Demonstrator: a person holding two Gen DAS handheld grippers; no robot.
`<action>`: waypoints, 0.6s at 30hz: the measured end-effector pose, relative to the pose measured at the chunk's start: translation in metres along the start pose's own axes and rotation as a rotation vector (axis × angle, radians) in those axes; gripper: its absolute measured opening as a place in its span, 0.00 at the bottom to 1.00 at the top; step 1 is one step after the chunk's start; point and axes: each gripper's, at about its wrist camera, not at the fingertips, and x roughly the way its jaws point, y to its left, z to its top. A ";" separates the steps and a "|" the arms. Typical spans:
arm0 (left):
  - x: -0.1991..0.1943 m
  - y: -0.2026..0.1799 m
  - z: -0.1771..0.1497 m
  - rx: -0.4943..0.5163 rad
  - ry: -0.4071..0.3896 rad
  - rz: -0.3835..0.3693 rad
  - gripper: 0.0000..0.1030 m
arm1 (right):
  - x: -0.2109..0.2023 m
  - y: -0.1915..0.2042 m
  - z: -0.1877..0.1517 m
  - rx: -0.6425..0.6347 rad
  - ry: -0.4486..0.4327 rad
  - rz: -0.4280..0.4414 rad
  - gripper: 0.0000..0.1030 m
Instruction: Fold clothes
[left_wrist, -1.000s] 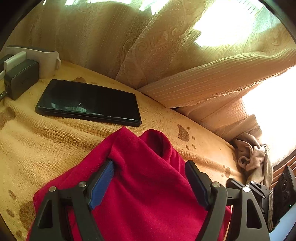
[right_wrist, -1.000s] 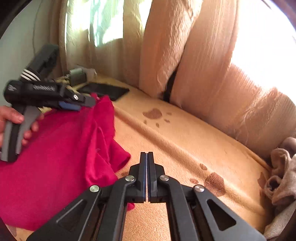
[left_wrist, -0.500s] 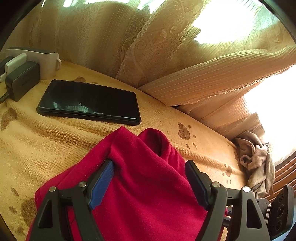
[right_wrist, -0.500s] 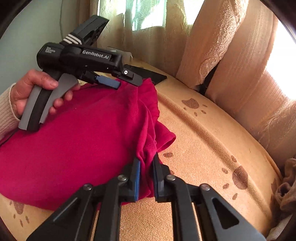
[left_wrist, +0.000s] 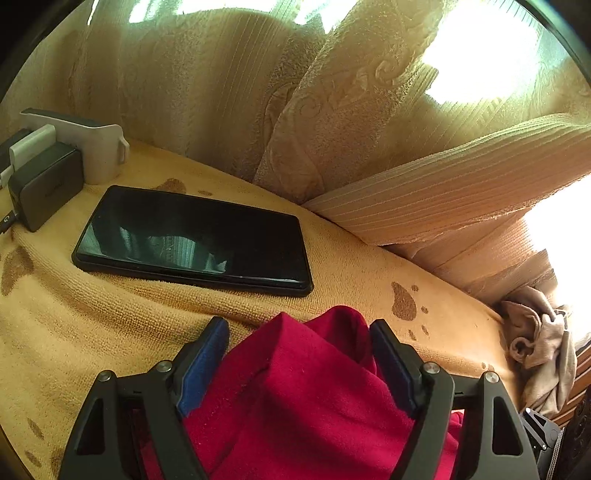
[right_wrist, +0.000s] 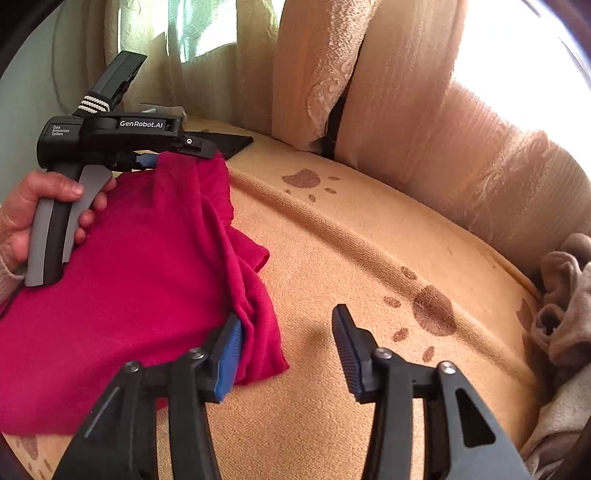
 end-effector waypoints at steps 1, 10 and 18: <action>-0.001 0.001 0.001 -0.008 0.007 -0.007 0.78 | -0.001 0.000 0.000 0.001 -0.001 -0.008 0.52; -0.075 0.021 -0.020 -0.056 -0.004 -0.114 0.78 | -0.028 0.011 0.028 -0.027 -0.099 -0.098 0.56; -0.150 0.029 -0.096 0.058 0.053 -0.166 0.78 | 0.010 -0.010 0.022 0.021 0.083 -0.131 0.74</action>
